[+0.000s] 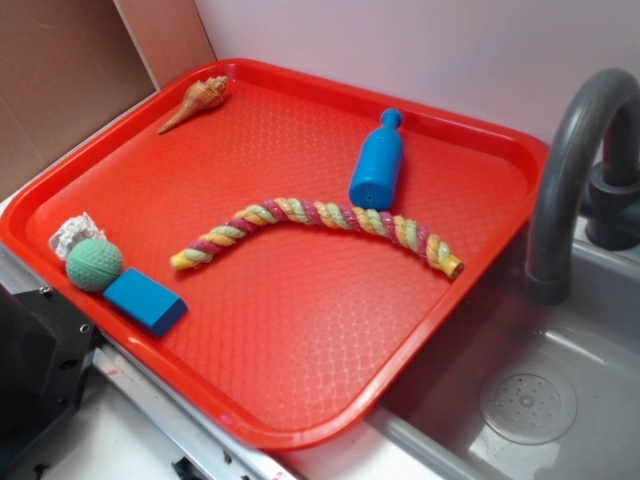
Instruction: Grab the blue bottle.
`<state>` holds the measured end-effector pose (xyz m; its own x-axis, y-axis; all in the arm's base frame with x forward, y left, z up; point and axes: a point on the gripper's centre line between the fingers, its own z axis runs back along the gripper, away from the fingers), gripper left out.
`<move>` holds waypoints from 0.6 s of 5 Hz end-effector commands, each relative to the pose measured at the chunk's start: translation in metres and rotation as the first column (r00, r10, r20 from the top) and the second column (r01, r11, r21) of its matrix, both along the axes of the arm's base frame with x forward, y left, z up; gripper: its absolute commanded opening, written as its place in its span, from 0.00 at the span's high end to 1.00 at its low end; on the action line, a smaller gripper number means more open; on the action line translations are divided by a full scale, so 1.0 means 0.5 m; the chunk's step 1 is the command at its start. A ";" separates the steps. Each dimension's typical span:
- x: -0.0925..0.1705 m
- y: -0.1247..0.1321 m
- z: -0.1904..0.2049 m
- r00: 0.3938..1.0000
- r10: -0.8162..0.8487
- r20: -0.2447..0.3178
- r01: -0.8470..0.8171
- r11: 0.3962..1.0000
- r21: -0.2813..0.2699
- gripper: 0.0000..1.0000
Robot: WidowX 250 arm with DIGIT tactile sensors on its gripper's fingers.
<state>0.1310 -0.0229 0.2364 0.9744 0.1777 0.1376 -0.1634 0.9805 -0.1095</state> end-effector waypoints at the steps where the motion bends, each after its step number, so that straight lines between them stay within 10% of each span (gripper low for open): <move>1: 0.103 -0.062 -0.053 0.945 0.320 0.067 -0.318 0.947 -0.035 0.00; 3: 0.224 -0.109 -0.127 0.917 0.395 0.050 -0.392 0.918 -0.053 0.00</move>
